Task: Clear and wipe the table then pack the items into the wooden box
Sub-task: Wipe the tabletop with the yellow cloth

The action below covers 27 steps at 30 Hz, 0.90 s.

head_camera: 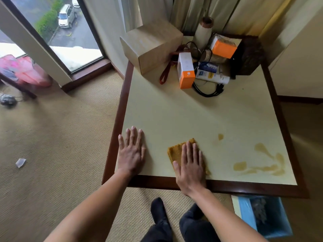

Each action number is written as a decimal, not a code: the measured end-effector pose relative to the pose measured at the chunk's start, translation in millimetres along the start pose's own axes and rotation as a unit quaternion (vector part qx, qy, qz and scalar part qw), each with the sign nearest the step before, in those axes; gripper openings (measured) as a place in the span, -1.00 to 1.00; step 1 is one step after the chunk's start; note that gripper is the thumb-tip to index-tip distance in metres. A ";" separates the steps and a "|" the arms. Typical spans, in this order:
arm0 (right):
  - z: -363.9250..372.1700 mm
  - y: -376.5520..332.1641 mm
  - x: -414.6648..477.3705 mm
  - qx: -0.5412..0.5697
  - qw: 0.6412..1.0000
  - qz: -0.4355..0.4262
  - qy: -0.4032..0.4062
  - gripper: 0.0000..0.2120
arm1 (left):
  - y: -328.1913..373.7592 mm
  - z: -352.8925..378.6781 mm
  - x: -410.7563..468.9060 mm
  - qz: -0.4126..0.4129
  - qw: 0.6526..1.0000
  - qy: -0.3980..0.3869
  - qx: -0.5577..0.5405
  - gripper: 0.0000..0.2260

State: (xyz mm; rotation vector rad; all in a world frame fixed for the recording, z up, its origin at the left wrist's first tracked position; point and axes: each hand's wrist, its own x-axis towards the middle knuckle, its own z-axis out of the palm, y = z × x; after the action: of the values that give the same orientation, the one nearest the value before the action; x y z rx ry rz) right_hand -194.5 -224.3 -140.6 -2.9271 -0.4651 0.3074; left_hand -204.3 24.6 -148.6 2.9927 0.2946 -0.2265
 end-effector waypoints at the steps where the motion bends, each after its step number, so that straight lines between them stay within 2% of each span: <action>1: -0.9 -6.5 -7.4 -0.006 0.999 -0.043 -0.019 -0.30 | 1.7 -0.7 -1.0 -0.003 1.000 -0.003 -0.005 -0.40; 4: -10.6 11.1 -8.1 -0.008 0.992 -0.118 -0.042 -0.30 | 10.0 -8.0 -1.0 -0.014 1.000 0.002 -0.002 -0.39; 6: -13.7 38.9 0.5 -0.017 0.994 -0.109 -0.017 -0.30 | 23.6 -14.3 0.0 -0.015 1.000 0.011 -0.014 -0.39; 11: -36.8 131.1 47.1 -0.006 0.998 0.067 0.011 -0.28 | 98.8 -16.3 0.5 0.029 0.997 0.001 -0.078 -0.40; 14: -44.8 148.1 65.5 0.021 0.989 0.146 0.022 -0.26 | 147.6 -7.1 6.0 0.062 0.994 -0.011 -0.085 -0.41; 16: -40.4 136.4 59.5 0.008 0.995 0.093 0.029 -0.27 | 167.7 -1.8 7.6 0.056 0.995 -0.025 -0.084 -0.40; 18: -36.5 132.2 50.7 -0.015 1.000 -0.026 0.000 -0.29 | 178.9 3.0 8.5 0.041 0.997 -0.035 -0.063 -0.40; 20: -40.0 140.3 57.7 -0.017 0.995 -0.094 -0.019 -0.29 | 182.1 3.2 8.0 0.037 0.998 -0.033 -0.047 -0.39; 23: -49.8 147.6 100.3 -0.030 0.995 -0.091 -0.026 -0.28 | 184.6 2.9 9.5 0.038 0.998 -0.021 -0.051 -0.36; 27: -64.1 121.5 184.3 -0.036 0.997 -0.065 -0.031 -0.27 | 182.2 8.7 12.6 0.035 0.998 -0.022 -0.051 -0.35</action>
State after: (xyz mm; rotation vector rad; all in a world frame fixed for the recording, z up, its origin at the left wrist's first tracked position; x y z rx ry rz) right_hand 26.4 -287.2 -134.3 -2.9455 -0.6851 0.3735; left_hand -156.4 -151.6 -139.1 2.8875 0.1895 -0.2621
